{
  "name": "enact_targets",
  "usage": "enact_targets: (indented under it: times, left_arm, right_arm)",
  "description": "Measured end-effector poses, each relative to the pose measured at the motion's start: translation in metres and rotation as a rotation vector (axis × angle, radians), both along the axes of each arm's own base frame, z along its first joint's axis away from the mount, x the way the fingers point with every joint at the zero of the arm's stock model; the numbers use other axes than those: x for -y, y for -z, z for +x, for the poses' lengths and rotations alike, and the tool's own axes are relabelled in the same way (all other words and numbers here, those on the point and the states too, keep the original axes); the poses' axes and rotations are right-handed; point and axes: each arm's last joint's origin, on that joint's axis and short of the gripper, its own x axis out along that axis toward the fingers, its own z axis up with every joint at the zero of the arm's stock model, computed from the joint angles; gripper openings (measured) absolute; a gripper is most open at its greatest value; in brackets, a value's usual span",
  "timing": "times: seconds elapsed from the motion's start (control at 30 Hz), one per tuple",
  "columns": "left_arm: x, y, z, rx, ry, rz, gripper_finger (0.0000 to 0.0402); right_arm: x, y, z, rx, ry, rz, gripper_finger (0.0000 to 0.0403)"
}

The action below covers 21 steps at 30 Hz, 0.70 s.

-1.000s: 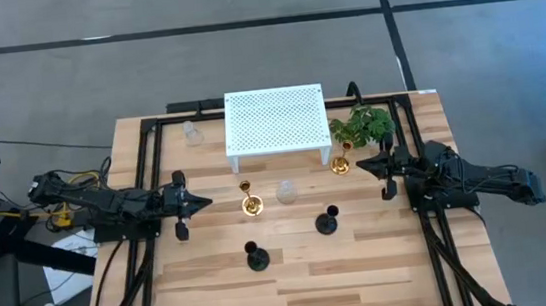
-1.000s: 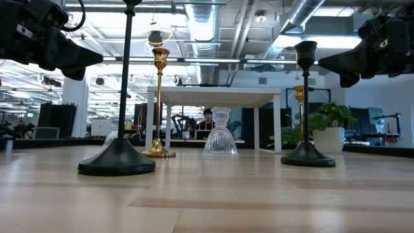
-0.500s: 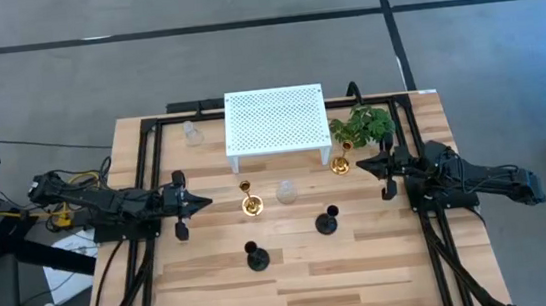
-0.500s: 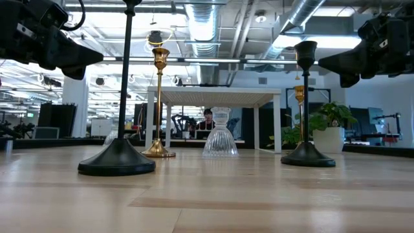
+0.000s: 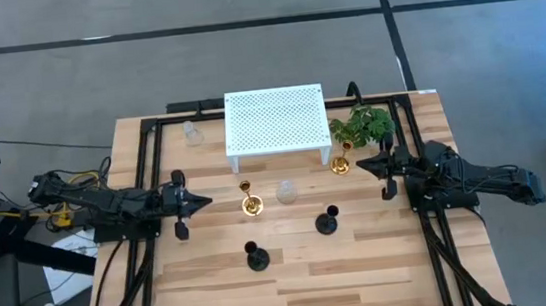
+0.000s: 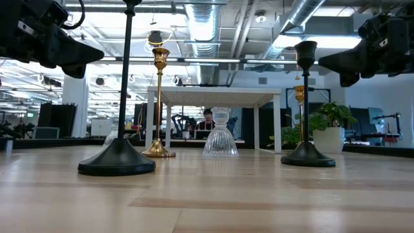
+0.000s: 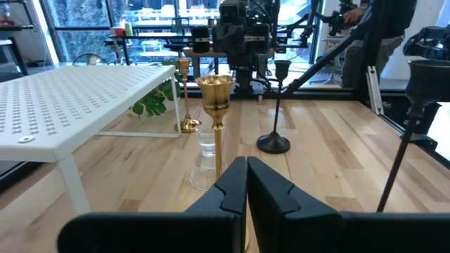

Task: Pick & Place candle stick holders
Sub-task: Put the top transparent candle holder on the shelf

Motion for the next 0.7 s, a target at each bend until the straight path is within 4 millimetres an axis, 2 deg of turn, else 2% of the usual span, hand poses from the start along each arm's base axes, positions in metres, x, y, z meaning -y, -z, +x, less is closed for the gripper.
enact_targets:
  times: [0.43,0.7]
  left_arm:
    - [-0.009,-0.002,-0.002,0.012,-0.303,-0.036,0.0004]
    - [-0.008,-0.021,0.000,0.007,-0.312,-0.034,0.0003]
  right_arm:
    - [0.001,0.000,0.000,0.003,0.028,0.000,0.0000]
    - [0.002,0.000,-0.001,0.003,0.082,0.002,0.0000]
